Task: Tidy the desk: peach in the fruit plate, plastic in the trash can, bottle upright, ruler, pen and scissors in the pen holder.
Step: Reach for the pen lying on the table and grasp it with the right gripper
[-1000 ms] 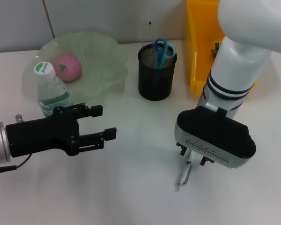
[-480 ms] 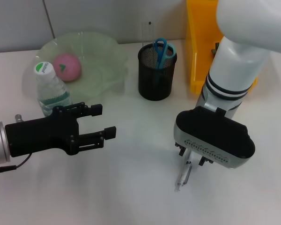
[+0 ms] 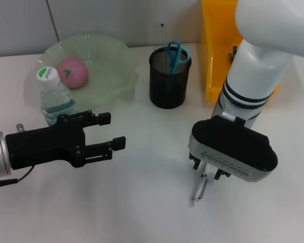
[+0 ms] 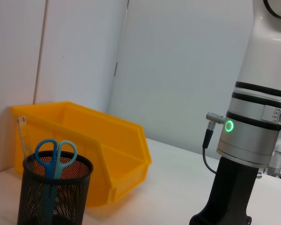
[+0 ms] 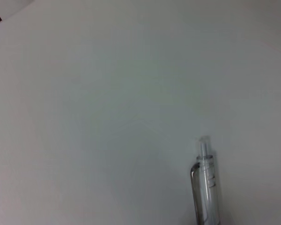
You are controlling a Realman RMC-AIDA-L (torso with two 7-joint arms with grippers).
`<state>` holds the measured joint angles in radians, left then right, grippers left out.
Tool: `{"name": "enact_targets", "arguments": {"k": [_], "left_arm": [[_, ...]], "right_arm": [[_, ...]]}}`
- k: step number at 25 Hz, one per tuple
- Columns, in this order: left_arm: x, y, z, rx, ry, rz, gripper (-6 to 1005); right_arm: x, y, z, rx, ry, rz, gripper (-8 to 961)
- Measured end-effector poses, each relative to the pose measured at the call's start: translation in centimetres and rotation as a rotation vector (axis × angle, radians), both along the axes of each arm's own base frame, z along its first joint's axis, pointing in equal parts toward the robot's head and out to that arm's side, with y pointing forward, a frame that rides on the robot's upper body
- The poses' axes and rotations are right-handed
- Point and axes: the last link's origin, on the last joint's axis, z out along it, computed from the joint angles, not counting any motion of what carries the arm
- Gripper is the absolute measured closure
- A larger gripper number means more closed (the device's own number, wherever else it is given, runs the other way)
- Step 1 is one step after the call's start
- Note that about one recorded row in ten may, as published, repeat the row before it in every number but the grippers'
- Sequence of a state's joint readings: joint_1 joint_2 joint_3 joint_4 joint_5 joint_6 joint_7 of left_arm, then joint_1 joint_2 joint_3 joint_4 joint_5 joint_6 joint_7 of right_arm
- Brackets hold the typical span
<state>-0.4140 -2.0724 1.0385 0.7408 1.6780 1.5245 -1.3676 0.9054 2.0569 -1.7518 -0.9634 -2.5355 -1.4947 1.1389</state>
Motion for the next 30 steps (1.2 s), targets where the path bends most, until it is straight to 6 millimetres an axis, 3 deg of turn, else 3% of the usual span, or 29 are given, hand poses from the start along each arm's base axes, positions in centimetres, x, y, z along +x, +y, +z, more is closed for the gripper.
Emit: {"name": "enact_targets", "arguments": {"k": [30], "left_arm": [[0.11, 0.23, 0.16, 0.009, -0.002, -0.002, 257]], "right_arm": [[0.43, -0.15, -0.21, -0.026, -0.011, 0.005, 638]]}}
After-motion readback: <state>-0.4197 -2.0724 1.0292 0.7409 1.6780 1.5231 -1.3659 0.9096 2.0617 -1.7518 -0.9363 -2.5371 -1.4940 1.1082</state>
